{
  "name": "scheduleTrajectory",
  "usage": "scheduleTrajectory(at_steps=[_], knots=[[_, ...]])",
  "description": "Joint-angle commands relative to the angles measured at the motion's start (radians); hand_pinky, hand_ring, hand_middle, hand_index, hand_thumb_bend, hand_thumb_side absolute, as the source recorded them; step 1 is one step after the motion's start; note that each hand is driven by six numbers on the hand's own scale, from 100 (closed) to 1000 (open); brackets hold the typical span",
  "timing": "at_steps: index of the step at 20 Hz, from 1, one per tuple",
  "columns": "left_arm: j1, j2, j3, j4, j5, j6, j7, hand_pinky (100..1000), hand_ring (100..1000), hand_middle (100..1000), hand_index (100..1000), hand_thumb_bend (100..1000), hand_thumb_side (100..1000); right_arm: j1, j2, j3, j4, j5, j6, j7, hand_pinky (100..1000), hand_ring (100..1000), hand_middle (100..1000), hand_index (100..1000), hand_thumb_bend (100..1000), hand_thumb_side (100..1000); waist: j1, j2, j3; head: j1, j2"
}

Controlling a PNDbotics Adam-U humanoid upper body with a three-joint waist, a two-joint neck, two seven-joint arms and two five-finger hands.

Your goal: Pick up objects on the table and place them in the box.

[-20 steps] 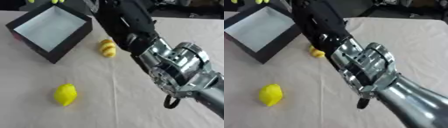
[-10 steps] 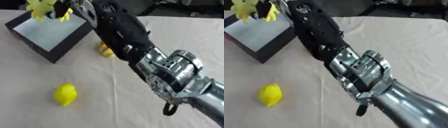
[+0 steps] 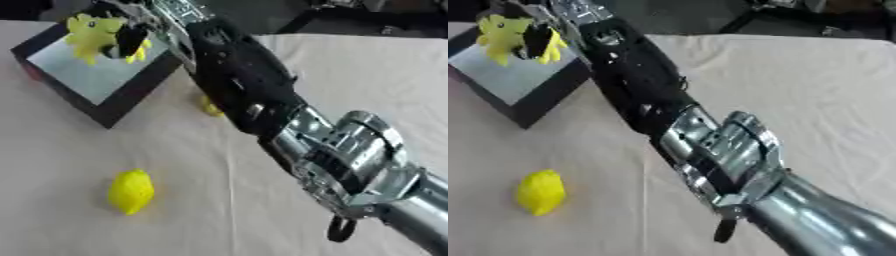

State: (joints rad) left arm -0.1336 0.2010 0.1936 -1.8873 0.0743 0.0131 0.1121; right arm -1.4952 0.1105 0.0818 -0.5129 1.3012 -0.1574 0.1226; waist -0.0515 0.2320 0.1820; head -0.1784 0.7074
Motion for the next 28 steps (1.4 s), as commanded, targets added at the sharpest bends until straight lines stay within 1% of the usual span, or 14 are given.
scheduleTrajectory(at_steps=[1, 3, 6, 7, 8, 9, 12, 13, 19, 20, 23, 24, 25, 28], knots=[[-0.012, 0.006, -0.002, -0.018, 0.001, 0.001, 0.000, 881, 767, 778, 785, 145, 854, -0.015, 0.003, -0.013, -0.002, 0.010, 0.024, -0.038, 758, 603, 488, 582, 421, 181, 0.008, -0.009, 0.005, -0.002, -0.019], [-0.013, 0.004, -0.002, -0.018, 0.002, 0.001, 0.000, 881, 767, 778, 785, 146, 855, -0.014, 0.005, -0.017, -0.001, 0.013, 0.039, -0.061, 796, 682, 562, 663, 414, 178, 0.007, -0.005, 0.006, -0.002, -0.020], [-0.014, 0.003, -0.003, -0.018, 0.000, 0.002, -0.002, 881, 767, 778, 785, 145, 856, -0.011, 0.006, -0.015, 0.013, 0.042, 0.064, -0.062, 879, 866, 817, 883, 402, 123, 0.005, 0.000, 0.007, -0.002, -0.019], [-0.015, 0.003, -0.003, -0.018, 0.000, 0.002, -0.001, 881, 767, 778, 785, 145, 856, -0.011, 0.006, -0.015, 0.016, 0.055, 0.066, -0.052, 906, 908, 859, 916, 394, 100, 0.005, 0.001, 0.007, -0.002, -0.018], [-0.014, 0.003, -0.002, -0.018, 0.000, 0.003, -0.001, 881, 767, 778, 785, 145, 857, -0.011, 0.005, -0.017, 0.015, 0.067, 0.070, -0.045, 922, 931, 879, 936, 403, 118, 0.006, 0.002, 0.007, -0.001, -0.018], [-0.014, 0.003, -0.002, -0.018, 0.000, 0.003, -0.001, 881, 767, 778, 785, 145, 857, -0.011, 0.004, -0.020, 0.011, 0.077, 0.076, -0.043, 933, 946, 887, 945, 422, 169, 0.006, 0.002, 0.006, 0.000, -0.017], [-0.013, 0.003, -0.002, -0.017, -0.001, 0.003, -0.001, 881, 767, 778, 785, 146, 858, -0.012, 0.001, -0.027, -0.006, 0.096, 0.095, -0.050, 942, 961, 895, 951, 460, 236, 0.006, 0.003, 0.003, 0.000, -0.015], [-0.013, 0.002, -0.003, -0.017, -0.001, 0.003, -0.001, 881, 767, 778, 785, 154, 852, -0.013, 0.000, -0.029, -0.010, 0.097, 0.099, -0.051, 941, 959, 891, 948, 437, 235, 0.006, 0.002, 0.002, 0.000, -0.015], [-0.012, 0.004, -0.002, -0.017, -0.001, 0.003, -0.001, 881, 767, 778, 785, 145, 856, -0.015, -0.007, -0.033, -0.028, 0.073, 0.102, -0.055, 936, 949, 882, 941, 440, 196, 0.008, -0.002, -0.002, 0.001, -0.014], [-0.011, 0.004, -0.002, -0.017, -0.001, 0.003, -0.001, 881, 767, 778, 785, 145, 856, -0.017, -0.010, -0.033, -0.033, 0.064, 0.101, -0.055, 931, 941, 877, 939, 426, 165, 0.008, -0.003, -0.003, 0.002, -0.012], [-0.008, 0.007, -0.001, -0.016, -0.001, 0.003, 0.000, 881, 767, 778, 785, 144, 855, -0.028, -0.031, -0.030, -0.059, 0.020, 0.100, -0.051, 922, 924, 865, 935, 414, 141, 0.009, -0.008, -0.007, 0.007, -0.006], [-0.006, 0.008, -0.001, -0.015, -0.002, 0.003, 0.001, 881, 767, 777, 785, 143, 854, -0.034, -0.046, -0.028, -0.072, -0.006, 0.099, -0.048, 917, 914, 851, 928, 351, 139, 0.009, -0.010, -0.010, 0.010, -0.003], [-0.004, 0.009, 0.000, -0.015, -0.003, 0.003, 0.002, 881, 767, 777, 785, 143, 854, -0.040, -0.062, -0.024, -0.084, -0.036, 0.097, -0.040, 916, 911, 846, 926, 411, 126, 0.008, -0.012, -0.013, 0.013, 0.000], [0.004, 0.013, 0.004, -0.014, -0.006, 0.004, 0.005, 880, 767, 777, 785, 142, 853, -0.056, -0.132, 0.001, -0.118, -0.125, 0.084, 0.012, 913, 906, 838, 916, 424, 166, 0.006, -0.021, -0.025, 0.024, 0.013]])
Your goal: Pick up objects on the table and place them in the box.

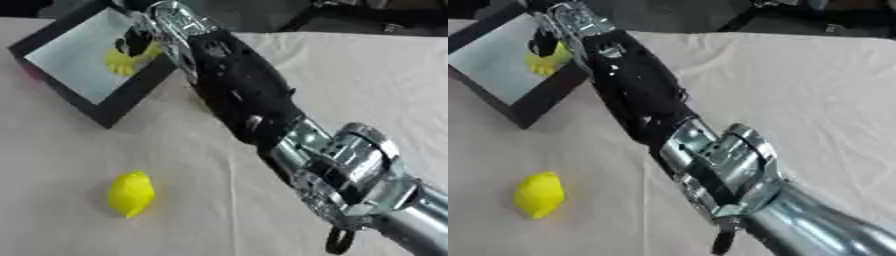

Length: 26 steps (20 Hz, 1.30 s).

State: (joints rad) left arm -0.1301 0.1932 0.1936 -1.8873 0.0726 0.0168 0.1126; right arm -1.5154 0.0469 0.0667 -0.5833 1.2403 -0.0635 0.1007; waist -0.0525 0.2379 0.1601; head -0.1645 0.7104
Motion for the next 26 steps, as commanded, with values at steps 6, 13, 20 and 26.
scheduleTrajectory(at_steps=[6, 13, 20, 26], knots=[[0.017, 0.032, 0.014, -0.010, -0.009, 0.000, 0.015, 880, 767, 777, 784, 141, 851, -0.026, -0.231, 0.071, -0.105, -0.252, -0.062, 0.202, 913, 908, 839, 913, 445, 260, 0.003, -0.045, -0.034, 0.046, 0.033], [0.024, 0.038, 0.019, -0.009, -0.012, -0.001, 0.021, 880, 767, 777, 784, 141, 851, 0.034, -0.359, 0.166, -0.201, -0.411, -0.134, 0.358, 907, 898, 830, 909, 450, 315, 0.003, -0.053, -0.056, 0.070, 0.041], [0.022, 0.041, 0.020, -0.011, -0.014, -0.001, 0.024, 880, 768, 777, 784, 141, 850, 0.114, -0.454, 0.262, -0.318, -0.551, -0.167, 0.473, 891, 865, 794, 876, 450, 341, -0.002, -0.051, -0.057, 0.073, 0.038], [0.019, 0.040, 0.020, -0.013, -0.014, -0.001, 0.026, 879, 768, 778, 784, 142, 850, 0.167, -0.492, 0.313, -0.388, -0.633, -0.156, 0.538, 889, 862, 791, 874, 458, 374, -0.001, -0.049, -0.053, 0.068, 0.028]])
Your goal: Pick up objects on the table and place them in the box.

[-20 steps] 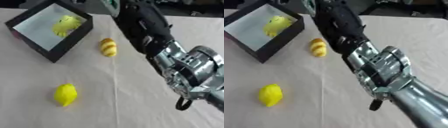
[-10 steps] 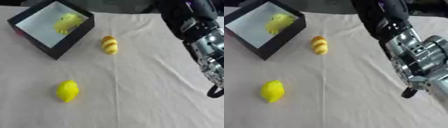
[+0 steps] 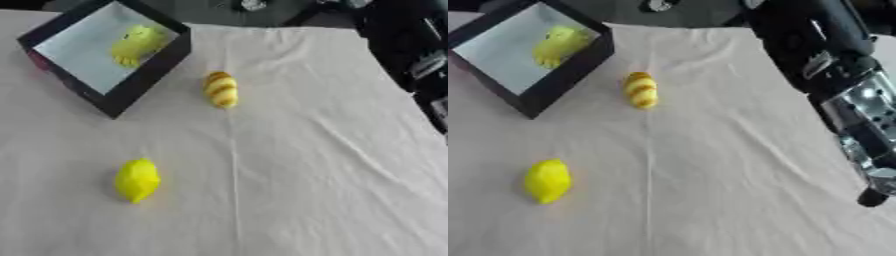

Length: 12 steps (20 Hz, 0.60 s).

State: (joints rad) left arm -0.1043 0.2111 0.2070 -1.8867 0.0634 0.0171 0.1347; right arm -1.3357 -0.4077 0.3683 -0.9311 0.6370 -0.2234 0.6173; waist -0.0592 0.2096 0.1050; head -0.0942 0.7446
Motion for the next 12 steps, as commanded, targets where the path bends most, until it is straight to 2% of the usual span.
scheduleTrajectory(at_steps=[1, 12], knots=[[-0.008, 0.022, 0.007, -0.014, -0.004, -0.002, 0.004, 879, 768, 778, 784, 142, 850, -0.006, -0.038, 0.020, -0.043, -0.034, 0.007, 0.030, 889, 862, 791, 874, 460, 384, 0.006, -0.020, 0.003, -0.003, -0.008], [-0.012, 0.015, 0.003, -0.012, -0.004, -0.001, 0.000, 879, 769, 778, 784, 141, 853, 0.024, 0.007, 0.063, 0.018, -0.064, -0.002, 0.092, 889, 862, 790, 875, 480, 439, 0.011, -0.009, 0.013, -0.013, -0.011]])
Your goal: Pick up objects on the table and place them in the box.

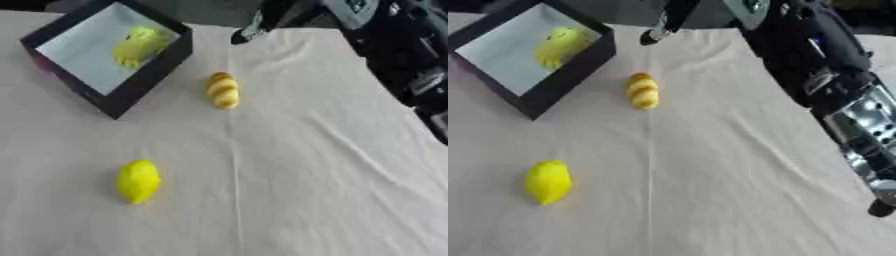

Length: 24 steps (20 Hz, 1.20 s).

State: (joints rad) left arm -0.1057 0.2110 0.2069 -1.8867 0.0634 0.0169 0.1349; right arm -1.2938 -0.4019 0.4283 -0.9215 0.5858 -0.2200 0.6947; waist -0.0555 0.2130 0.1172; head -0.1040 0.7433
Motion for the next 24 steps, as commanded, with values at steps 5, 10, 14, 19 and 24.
scheduleTrajectory(at_steps=[5, 10, 14, 19, 24], knots=[[-0.012, 0.013, 0.003, -0.013, -0.004, -0.001, -0.002, 879, 769, 778, 784, 141, 853, -0.013, 0.032, 0.021, 0.056, -0.022, -0.023, 0.053, 887, 859, 786, 872, 492, 471, 0.009, -0.008, 0.006, -0.006, -0.010], [-0.011, 0.013, 0.004, -0.012, -0.004, 0.000, -0.001, 879, 769, 777, 783, 142, 855, 0.001, 0.016, 0.019, 0.080, -0.034, -0.032, 0.076, 883, 853, 778, 868, 495, 486, 0.006, -0.007, 0.004, 0.000, -0.008], [-0.011, 0.013, 0.004, -0.013, -0.006, 0.000, 0.000, 879, 770, 778, 784, 142, 855, 0.014, 0.001, 0.021, 0.093, -0.064, -0.024, 0.100, 879, 847, 771, 865, 488, 505, 0.005, -0.006, 0.000, 0.001, -0.006], [-0.010, 0.012, 0.004, -0.013, -0.006, 0.000, 0.000, 879, 770, 778, 783, 142, 856, 0.023, 0.001, 0.026, 0.117, -0.094, -0.006, 0.132, 877, 847, 772, 867, 481, 538, 0.006, -0.004, -0.002, -0.003, -0.001], [-0.010, 0.009, 0.003, -0.012, -0.006, 0.000, -0.002, 880, 770, 778, 783, 143, 857, 0.034, 0.015, 0.027, 0.142, -0.103, -0.002, 0.143, 877, 847, 772, 866, 480, 545, 0.007, 0.000, 0.000, -0.006, 0.000]])
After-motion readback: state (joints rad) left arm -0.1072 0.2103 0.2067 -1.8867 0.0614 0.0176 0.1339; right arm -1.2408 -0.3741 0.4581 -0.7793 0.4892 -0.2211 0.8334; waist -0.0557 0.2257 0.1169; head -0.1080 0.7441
